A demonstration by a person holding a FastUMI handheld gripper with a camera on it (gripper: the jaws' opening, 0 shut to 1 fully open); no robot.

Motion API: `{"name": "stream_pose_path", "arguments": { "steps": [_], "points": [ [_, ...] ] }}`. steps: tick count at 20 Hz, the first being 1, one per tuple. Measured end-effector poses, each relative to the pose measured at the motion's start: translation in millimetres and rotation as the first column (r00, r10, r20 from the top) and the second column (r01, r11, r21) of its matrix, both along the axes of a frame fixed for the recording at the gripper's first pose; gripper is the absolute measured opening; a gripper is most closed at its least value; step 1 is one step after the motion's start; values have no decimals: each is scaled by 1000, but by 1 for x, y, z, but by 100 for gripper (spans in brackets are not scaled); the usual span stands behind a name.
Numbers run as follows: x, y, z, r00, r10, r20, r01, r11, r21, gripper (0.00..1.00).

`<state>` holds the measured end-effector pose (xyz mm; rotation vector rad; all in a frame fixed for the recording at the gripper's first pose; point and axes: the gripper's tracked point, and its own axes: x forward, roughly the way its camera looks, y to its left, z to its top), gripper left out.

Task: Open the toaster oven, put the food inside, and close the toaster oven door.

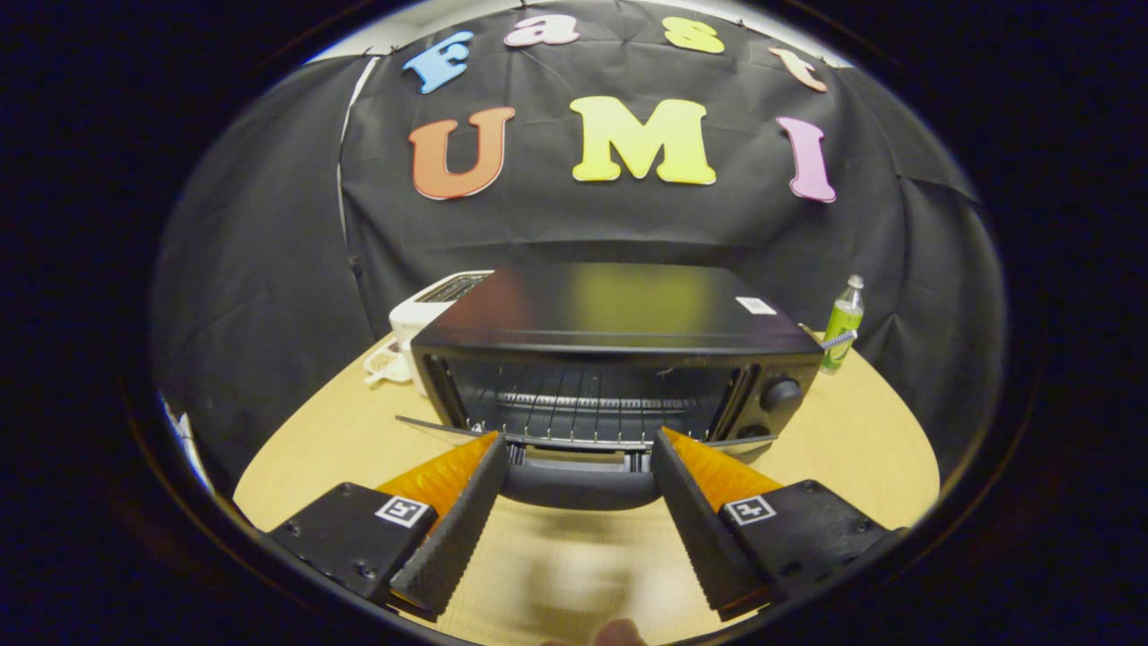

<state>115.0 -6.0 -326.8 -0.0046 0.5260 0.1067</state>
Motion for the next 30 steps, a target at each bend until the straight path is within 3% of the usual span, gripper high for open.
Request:
{"name": "stream_pose_path", "arguments": {
  "steps": [6,10,13,17,22,24,26,29,30],
  "points": [
    [-38,-2,-32,993,65,-101,-65,998,-1,100],
    [-66,-1,-70,957,112,-269,-106,994,36,100],
    [-71,-5,-31,961,167,-219,-155,986,68,100],
    [-75,-22,14,956,226,-189,-188,961,203,100],
    [-96,-18,38,896,379,-231,-277,884,376,100],
    [-114,10,44,838,478,-264,-292,800,524,100],
    [-139,43,46,748,569,-341,-241,712,660,100],
    [-145,89,37,701,577,-419,-95,658,747,100],
    [-147,101,28,692,567,-447,-60,662,747,99]
  ]
}}
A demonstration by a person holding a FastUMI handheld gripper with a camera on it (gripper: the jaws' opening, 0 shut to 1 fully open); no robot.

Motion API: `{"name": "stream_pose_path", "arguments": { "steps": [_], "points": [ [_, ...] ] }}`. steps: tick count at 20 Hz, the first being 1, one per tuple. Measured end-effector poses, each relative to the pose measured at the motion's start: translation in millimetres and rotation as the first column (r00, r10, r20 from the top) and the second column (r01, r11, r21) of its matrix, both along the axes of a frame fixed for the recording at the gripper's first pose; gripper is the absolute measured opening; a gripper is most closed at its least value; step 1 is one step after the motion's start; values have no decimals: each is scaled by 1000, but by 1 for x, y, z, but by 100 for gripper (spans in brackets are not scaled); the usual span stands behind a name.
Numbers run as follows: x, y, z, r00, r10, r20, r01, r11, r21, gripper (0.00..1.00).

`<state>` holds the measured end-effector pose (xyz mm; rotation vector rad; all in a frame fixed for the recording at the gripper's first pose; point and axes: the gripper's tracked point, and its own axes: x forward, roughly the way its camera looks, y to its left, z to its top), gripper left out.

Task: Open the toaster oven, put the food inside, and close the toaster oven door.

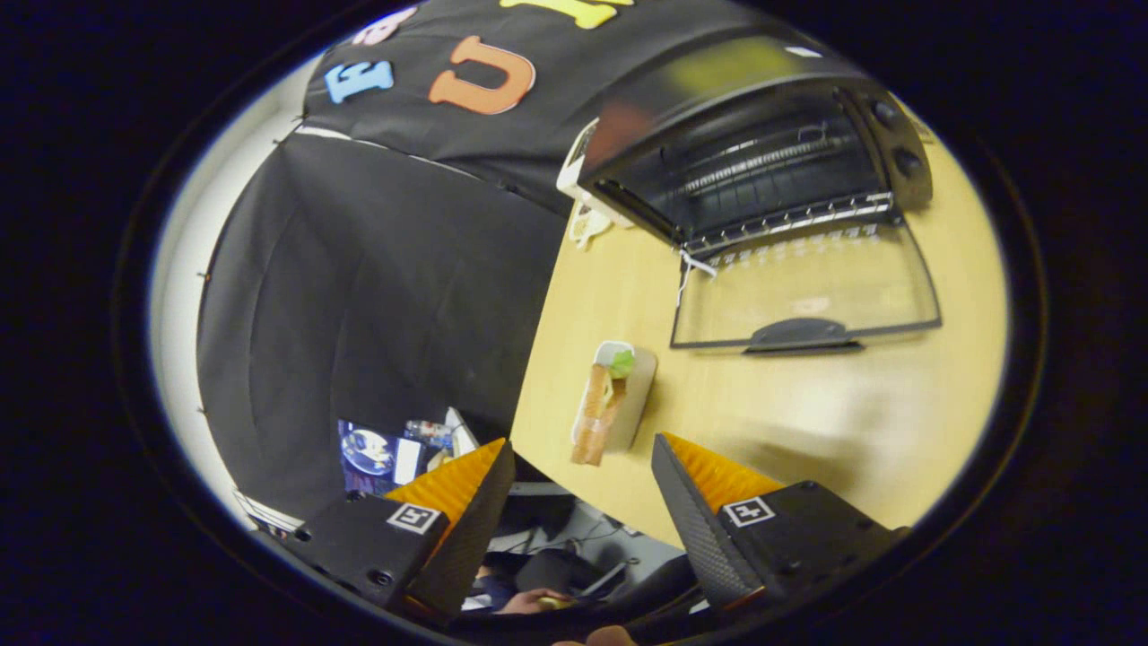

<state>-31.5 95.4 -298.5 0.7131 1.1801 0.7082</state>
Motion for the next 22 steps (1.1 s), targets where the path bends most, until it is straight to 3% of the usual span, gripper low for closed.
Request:
{"name": "stream_pose_path", "arguments": {
  "steps": [4,8,12,15,22],
  "points": [
    [8,42,-42,991,-45,-130,39,998,-48,90],
    [18,60,-67,983,-71,-167,56,994,-95,83],
    [24,62,-75,981,-105,-162,76,982,-174,68],
    [23,70,-72,981,-108,-163,71,974,-215,45],
    [28,65,-57,991,-70,-111,36,959,-281,34]
  ]
}}
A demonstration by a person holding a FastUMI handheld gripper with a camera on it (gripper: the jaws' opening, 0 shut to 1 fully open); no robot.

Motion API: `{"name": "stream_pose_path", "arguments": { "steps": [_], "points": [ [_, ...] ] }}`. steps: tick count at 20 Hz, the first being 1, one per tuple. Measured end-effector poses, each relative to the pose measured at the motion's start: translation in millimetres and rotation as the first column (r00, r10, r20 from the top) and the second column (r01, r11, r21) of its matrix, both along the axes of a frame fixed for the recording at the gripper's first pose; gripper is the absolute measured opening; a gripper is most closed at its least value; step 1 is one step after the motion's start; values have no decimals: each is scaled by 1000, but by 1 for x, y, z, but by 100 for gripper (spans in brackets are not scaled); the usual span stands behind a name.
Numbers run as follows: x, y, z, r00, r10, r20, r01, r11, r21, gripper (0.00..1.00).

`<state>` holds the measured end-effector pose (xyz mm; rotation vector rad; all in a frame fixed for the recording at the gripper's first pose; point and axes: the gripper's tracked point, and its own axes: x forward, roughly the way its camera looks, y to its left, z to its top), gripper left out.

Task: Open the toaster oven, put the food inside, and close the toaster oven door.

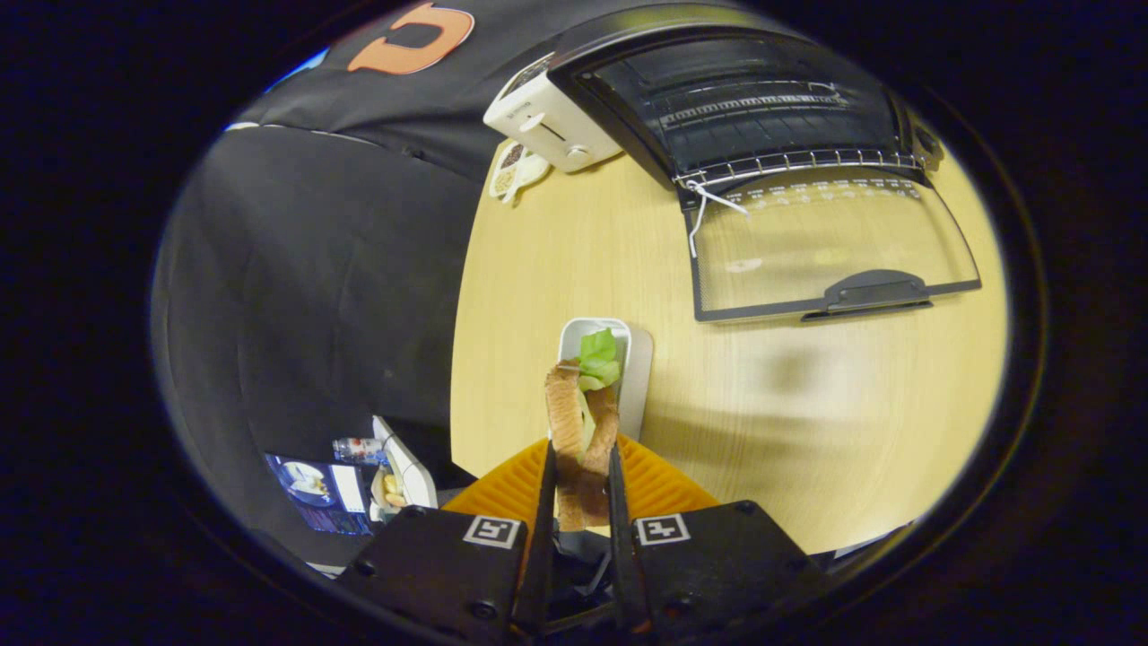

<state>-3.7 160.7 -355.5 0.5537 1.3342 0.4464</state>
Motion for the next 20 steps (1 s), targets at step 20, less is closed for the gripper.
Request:
{"name": "stream_pose_path", "arguments": {
  "steps": [20],
  "points": [
    [12,-22,84,980,-140,140,90,945,314,32]
  ]
}}
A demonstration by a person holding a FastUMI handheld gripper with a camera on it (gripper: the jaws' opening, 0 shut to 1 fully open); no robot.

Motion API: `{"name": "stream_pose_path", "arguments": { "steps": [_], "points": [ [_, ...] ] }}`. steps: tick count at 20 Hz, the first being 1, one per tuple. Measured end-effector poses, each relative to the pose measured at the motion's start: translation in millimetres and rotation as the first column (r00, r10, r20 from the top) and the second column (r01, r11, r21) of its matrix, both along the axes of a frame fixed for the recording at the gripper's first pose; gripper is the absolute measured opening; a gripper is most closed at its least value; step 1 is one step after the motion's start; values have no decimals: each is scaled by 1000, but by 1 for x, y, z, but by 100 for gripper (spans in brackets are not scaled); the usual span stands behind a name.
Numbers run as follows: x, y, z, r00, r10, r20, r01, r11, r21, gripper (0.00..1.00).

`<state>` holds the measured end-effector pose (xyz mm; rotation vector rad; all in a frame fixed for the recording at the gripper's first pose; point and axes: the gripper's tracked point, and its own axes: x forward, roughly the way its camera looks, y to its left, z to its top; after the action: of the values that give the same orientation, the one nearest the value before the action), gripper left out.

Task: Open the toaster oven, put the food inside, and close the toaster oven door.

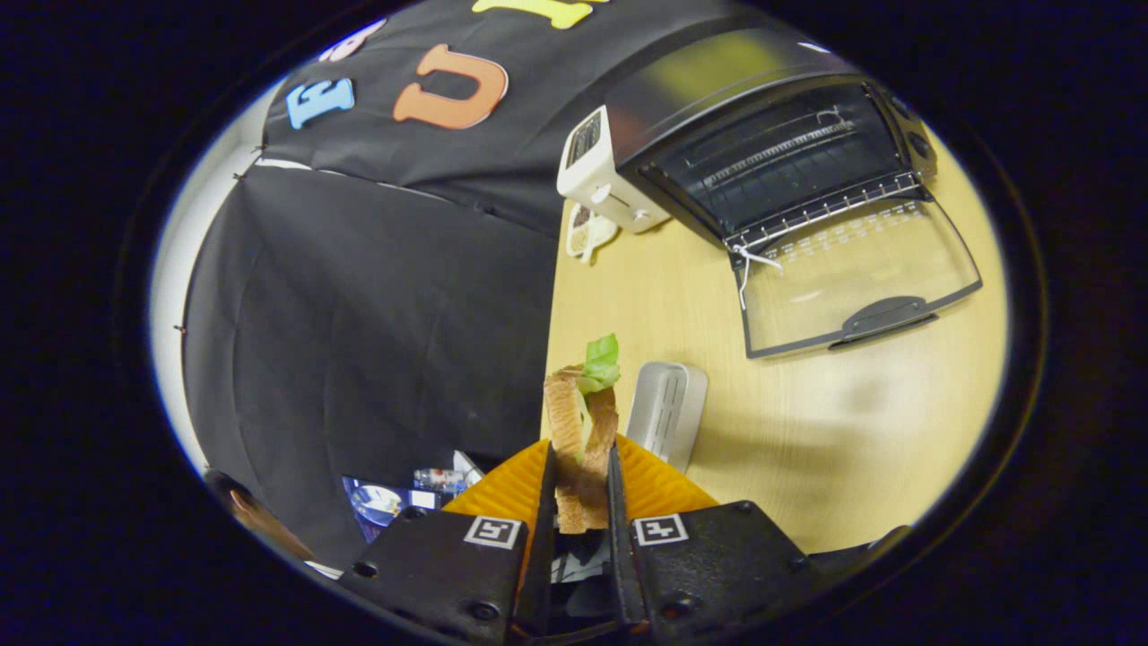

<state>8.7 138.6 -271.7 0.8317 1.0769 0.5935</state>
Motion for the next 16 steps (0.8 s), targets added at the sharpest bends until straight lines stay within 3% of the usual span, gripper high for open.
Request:
{"name": "stream_pose_path", "arguments": {
  "steps": [4,8,12,16],
  "points": [
    [19,-43,21,987,-150,61,145,986,87,33],
    [38,-93,15,940,-333,73,325,940,102,32],
    [67,-129,-8,861,-509,-8,501,844,191,32],
    [104,-165,-36,778,-625,-64,620,749,233,32]
  ]
}}
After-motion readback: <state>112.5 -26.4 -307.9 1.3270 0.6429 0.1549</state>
